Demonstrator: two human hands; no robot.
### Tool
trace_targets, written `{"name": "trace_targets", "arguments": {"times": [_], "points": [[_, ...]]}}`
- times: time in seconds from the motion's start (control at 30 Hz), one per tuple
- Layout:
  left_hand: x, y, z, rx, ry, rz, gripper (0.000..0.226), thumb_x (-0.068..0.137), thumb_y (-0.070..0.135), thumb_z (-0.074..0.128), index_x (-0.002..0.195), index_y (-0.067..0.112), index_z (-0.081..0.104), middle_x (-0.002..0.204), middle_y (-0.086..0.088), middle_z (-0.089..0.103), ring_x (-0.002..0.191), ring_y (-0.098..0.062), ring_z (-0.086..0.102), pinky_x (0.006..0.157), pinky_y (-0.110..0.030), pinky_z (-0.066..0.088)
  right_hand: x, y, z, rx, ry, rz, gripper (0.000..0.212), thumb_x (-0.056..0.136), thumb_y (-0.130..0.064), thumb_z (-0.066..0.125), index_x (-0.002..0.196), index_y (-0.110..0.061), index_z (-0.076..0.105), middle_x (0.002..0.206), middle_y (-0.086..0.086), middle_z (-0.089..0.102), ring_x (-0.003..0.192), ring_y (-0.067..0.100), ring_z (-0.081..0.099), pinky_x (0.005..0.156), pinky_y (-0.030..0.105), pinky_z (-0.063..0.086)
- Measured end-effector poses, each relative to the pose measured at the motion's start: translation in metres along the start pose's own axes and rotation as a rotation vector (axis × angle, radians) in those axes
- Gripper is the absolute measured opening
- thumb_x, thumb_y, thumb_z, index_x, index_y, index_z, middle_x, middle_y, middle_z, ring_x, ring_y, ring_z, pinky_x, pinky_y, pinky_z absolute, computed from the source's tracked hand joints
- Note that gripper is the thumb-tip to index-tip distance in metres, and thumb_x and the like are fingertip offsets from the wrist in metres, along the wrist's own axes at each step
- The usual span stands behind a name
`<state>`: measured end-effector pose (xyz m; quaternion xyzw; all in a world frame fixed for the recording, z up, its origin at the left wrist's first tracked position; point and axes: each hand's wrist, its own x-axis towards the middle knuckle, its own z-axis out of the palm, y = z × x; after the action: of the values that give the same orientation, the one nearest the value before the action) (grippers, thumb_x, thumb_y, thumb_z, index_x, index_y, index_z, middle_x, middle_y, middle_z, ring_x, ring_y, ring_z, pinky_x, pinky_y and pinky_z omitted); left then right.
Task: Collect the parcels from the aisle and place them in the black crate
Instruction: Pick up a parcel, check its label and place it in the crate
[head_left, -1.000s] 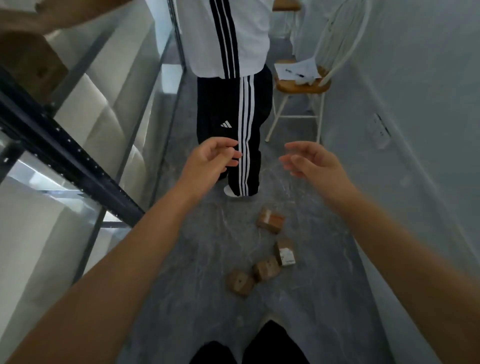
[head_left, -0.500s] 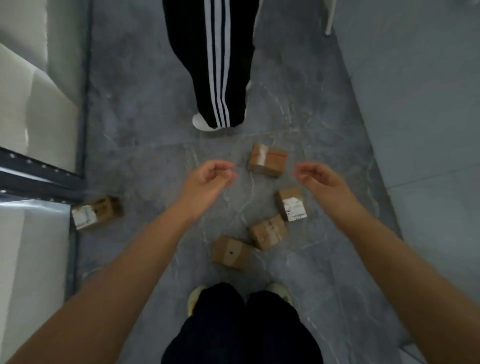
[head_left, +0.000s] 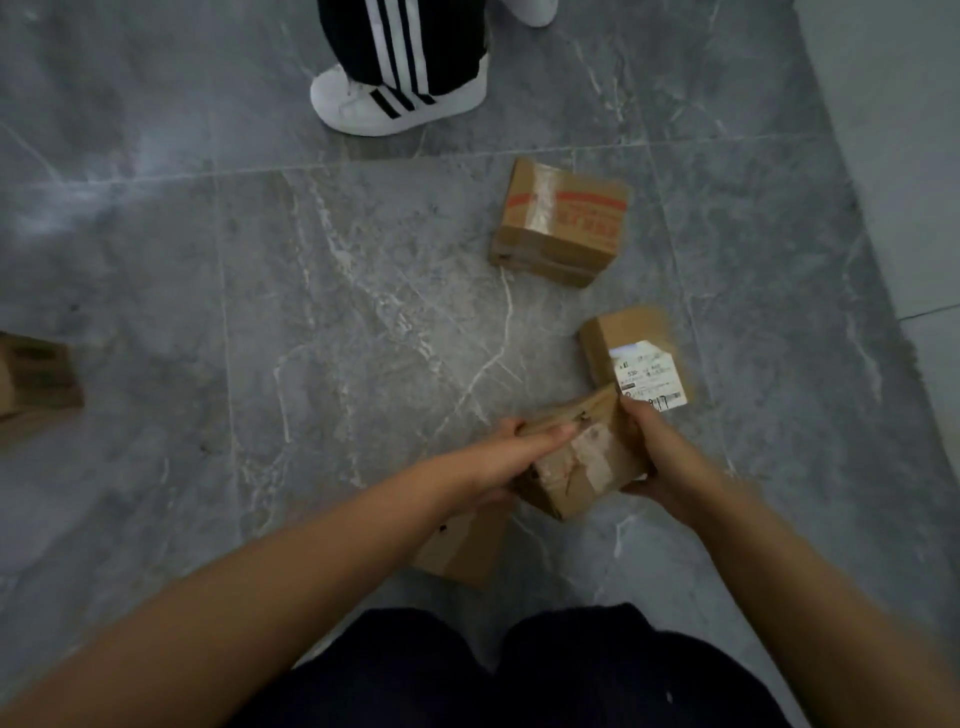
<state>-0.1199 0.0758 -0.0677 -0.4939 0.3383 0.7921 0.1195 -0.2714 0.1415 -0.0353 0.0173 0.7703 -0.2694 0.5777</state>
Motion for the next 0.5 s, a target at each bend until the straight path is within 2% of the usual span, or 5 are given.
{"name": "trace_targets", "arguments": {"times": [0.13, 0.23, 0.33, 0.43, 0.5], "points": [[-0.078, 0.044, 0.008, -0.065, 0.163, 0.186, 0.080, 0.057, 0.069, 0.066, 0.125, 0.033, 0.044, 0.120, 0.000, 0.060, 0.105, -0.019, 0.061, 0.091, -0.042, 0.051, -0.076, -0.046, -0.003, 0.094, 0.036, -0.122, 0.037, 0.093, -0.043, 0.043, 0.122, -0.022, 0.055, 0.113, -0.001, 0.061, 0.102, 0.016, 0.058, 0.086, 0.039, 0.049], [-0.175, 0.092, 0.014, -0.080, 0.248, 0.359, 0.058, 0.080, 0.056, 0.061, 0.130, 0.032, 0.046, 0.130, 0.004, 0.054, 0.105, -0.011, 0.058, 0.077, -0.025, 0.049, -0.166, -0.090, -0.005, 0.194, -0.045, -0.234, 0.038, 0.093, -0.041, 0.045, 0.121, -0.018, 0.058, 0.106, -0.006, 0.064, 0.100, 0.013, 0.059, 0.074, 0.033, 0.051], [-0.292, 0.147, 0.032, 0.032, 0.319, 0.572, 0.053, 0.087, 0.040, 0.057, 0.137, 0.032, 0.039, 0.149, 0.016, 0.026, 0.123, -0.001, 0.041, 0.077, -0.005, 0.047, -0.273, -0.139, -0.010, 0.240, -0.102, -0.340, 0.038, 0.089, -0.043, 0.053, 0.120, -0.022, 0.057, 0.111, -0.003, 0.063, 0.097, 0.012, 0.062, 0.062, 0.033, 0.052], [-0.407, 0.200, 0.060, 0.104, 0.293, 0.757, 0.069, 0.082, 0.043, 0.055, 0.142, 0.043, 0.021, 0.154, 0.024, 0.005, 0.138, 0.001, 0.023, 0.098, -0.011, 0.042, -0.382, -0.196, -0.027, 0.277, -0.103, -0.453, 0.050, 0.076, -0.043, 0.064, 0.123, -0.028, 0.053, 0.117, -0.001, 0.062, 0.099, 0.013, 0.063, 0.067, 0.036, 0.053], [-0.482, 0.236, 0.076, 0.114, 0.268, 0.830, 0.076, 0.080, 0.044, 0.057, 0.142, 0.046, 0.013, 0.155, 0.021, 0.007, 0.139, -0.002, 0.026, 0.103, -0.021, 0.043, -0.454, -0.234, -0.041, 0.295, -0.172, -0.474, 0.070, 0.064, -0.047, 0.069, 0.128, -0.030, 0.047, 0.117, -0.002, 0.062, 0.098, 0.016, 0.065, 0.069, 0.038, 0.054]]}}
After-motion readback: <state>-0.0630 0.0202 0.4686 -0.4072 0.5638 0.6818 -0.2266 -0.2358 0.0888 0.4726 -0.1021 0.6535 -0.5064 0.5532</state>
